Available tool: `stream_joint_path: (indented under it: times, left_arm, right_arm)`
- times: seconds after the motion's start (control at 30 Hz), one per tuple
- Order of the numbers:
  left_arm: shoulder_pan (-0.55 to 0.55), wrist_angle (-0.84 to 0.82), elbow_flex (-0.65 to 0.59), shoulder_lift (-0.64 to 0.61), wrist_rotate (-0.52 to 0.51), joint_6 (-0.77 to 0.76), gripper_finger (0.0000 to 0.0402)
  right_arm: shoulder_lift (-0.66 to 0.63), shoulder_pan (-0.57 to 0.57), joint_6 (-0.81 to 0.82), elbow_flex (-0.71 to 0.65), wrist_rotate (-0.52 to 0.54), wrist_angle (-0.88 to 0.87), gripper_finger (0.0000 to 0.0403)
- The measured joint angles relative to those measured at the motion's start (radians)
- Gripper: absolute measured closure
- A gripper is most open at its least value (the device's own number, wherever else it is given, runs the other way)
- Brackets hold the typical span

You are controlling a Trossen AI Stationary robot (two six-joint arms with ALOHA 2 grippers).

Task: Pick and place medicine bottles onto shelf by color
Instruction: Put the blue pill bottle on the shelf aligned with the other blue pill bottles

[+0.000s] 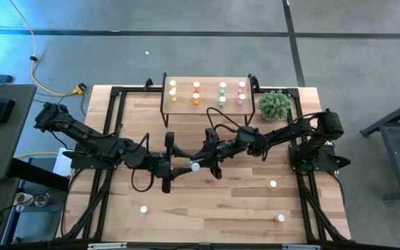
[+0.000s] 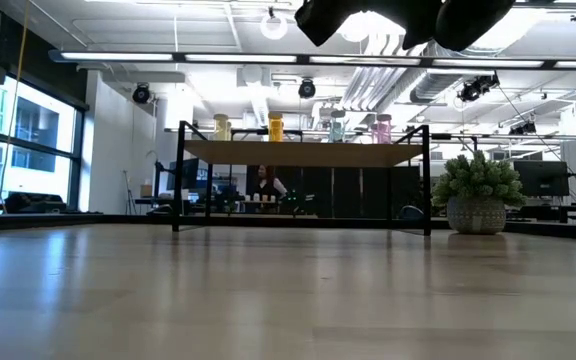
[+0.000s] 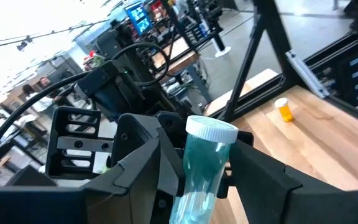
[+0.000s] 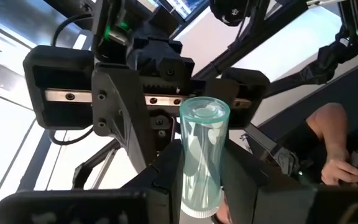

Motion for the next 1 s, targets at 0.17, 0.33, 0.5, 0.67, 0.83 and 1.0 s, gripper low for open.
stream_joint_path:
  times: [0.17, 0.33, 0.5, 0.67, 0.83, 1.0]
  left_arm:
    - [-0.002, -0.005, 0.0, 0.0, -0.013, 0.007, 0.0194]
    - [-0.002, -0.009, 0.0, 0.0, -0.019, 0.007, 0.0185]
    - [-0.002, -0.008, 0.0, 0.0, -0.02, 0.007, 0.0204]
    - [-0.002, -0.005, 0.0, 0.0, -0.02, 0.032, 0.0236]
    - [-0.002, -0.005, 0.0, 0.0, -0.02, 0.033, 0.0262]
    - [-0.002, -0.005, 0.0, 0.0, -0.02, 0.033, 0.028]
  right_arm:
    - [0.0, -0.001, -0.001, 0.0, 0.007, 0.0, 0.0329]
    - [0.0, -0.002, -0.001, 0.0, 0.012, 0.0, 0.0329]
    - [0.0, -0.002, -0.008, 0.0, 0.012, 0.0, 0.0329]
    - [0.0, -0.002, -0.008, 0.0, 0.012, -0.01, 0.0329]
    - [0.0, -0.002, -0.001, 0.0, 0.023, -0.012, 0.0329]
    - [0.0, -0.002, 0.0, 0.0, 0.023, -0.012, 0.0329]
